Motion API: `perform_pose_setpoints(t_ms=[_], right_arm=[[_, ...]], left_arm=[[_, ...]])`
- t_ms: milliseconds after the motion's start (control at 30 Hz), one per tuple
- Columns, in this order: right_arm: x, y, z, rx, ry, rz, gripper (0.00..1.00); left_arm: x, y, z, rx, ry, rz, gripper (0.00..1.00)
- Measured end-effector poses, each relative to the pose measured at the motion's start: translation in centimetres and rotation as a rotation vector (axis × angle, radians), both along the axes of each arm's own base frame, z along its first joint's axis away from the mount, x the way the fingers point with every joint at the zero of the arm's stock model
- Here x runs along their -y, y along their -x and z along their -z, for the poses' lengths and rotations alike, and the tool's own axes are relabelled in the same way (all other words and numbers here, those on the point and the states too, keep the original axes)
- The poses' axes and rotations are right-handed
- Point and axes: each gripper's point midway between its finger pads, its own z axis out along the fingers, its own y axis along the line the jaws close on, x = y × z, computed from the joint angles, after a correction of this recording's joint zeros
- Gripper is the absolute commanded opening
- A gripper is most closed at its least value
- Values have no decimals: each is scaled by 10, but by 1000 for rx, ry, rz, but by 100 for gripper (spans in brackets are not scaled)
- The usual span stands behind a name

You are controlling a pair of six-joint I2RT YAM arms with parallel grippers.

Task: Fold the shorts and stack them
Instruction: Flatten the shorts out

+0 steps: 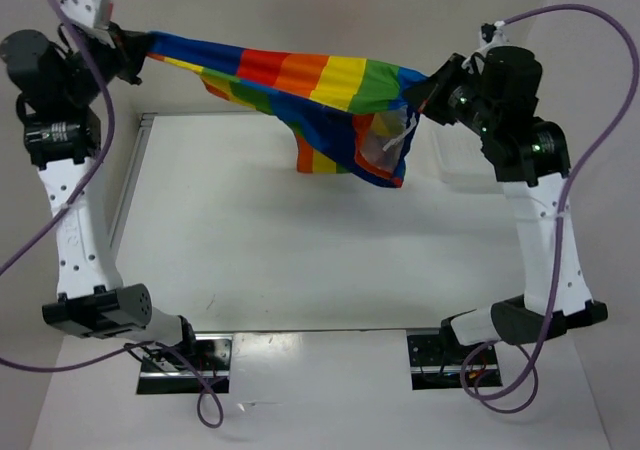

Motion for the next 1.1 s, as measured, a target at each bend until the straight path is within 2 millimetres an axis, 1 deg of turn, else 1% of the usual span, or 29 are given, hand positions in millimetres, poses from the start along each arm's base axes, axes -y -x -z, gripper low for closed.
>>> perform_pose_setpoints(t_ms=[67,200,267,333,400,433,500,533,600,633,667,700,733,767,800,833,867,900,933,967,1000,1033,1067,1100], right_arm=[[-1,21,-25,48,-9,-26,0],[-2,66,-72,156,-35,-79,0],[2,88,-94,213,-50,-94,0],[6,108,-109,250,-61,-106,0],[8,126,-119,277,-71,-125,0],[8,133,-120,279,-74,-138,0],[5,142,-111,254,-83,-171,0],[2,146,-101,228,-89,-193,0],[-6,148,-70,151,-112,-229,0],[-11,146,-49,94,-123,-245,2],[-16,140,-28,40,-135,-259,7],[-21,133,-5,-19,-149,-266,18],[-26,123,17,-76,-161,-271,35],[-29,114,37,-128,-175,-264,40],[-31,102,56,-180,-180,-254,47],[-32,86,75,-231,-180,-236,47],[-32,69,92,-270,-175,-217,49],[-33,52,107,-304,-166,-200,49],[-33,37,118,-324,-154,-185,47],[-34,22,129,-342,-139,-173,47],[-35,8,139,-353,-121,-163,45],[-36,-3,150,-365,-99,-156,45],[-36,-11,160,-376,-79,-145,44],[-36,-18,170,-391,-58,-132,41]], left_arm=[[1,28,-38,90,-27,5,0],[3,72,-94,209,-64,-1,0],[8,92,-114,251,-77,-3,0],[15,113,-132,298,-93,-4,0],[21,133,-146,340,-107,-8,0],[22,140,-151,356,-113,-11,0],[24,150,-158,381,-123,-16,0],[25,154,-159,389,-128,-15,0],[25,152,-155,381,-127,-13,0],[25,147,-149,363,-123,-2,0],[24,137,-138,336,-115,11,0],[23,126,-125,299,-102,21,0],[20,108,-104,241,-82,33,0],[16,90,-85,189,-64,40,0],[11,70,-60,131,-44,42,0],[4,52,-32,62,-20,36,0],[-3,29,1,-19,9,28,0],[-10,10,31,-90,33,17,0],[-16,-9,66,-175,60,5,0],[-22,-24,100,-256,85,-6,0],[-25,-34,131,-332,107,-15,0],[-27,-39,153,-388,122,-23,0],[-28,-42,171,-438,135,-29,0],[-28,-44,182,-470,142,-32,0]])
